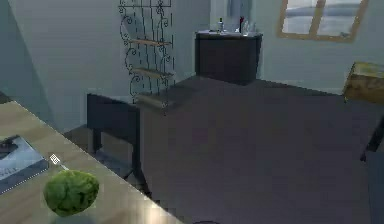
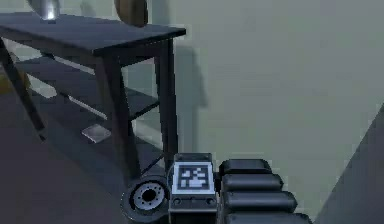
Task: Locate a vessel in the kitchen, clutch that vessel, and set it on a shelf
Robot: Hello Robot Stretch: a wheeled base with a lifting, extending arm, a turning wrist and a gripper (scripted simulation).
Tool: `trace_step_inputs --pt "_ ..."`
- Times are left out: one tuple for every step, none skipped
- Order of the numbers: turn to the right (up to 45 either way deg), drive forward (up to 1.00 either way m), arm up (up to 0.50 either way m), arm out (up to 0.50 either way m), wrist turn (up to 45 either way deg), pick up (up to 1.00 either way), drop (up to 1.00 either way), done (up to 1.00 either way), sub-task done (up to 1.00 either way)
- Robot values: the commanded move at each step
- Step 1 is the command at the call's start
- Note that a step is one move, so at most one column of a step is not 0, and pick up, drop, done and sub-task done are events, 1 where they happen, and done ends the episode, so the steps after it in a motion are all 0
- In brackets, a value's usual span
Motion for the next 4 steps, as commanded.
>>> trace_step_inputs --pt "39.0 0.00 0.00 0.00 0.0 0.00 0.00 0.00 0.00" --pt "0.0 1.00 0.00 0.00 0.0 0.00 0.00 0.00 0.00" --pt "6.0 0.00 0.00 0.00 0.0 0.00 0.00 0.00 0.00" --pt "0.0 0.60 0.00 0.00 0.0 0.00 0.00 0.00 0.00"
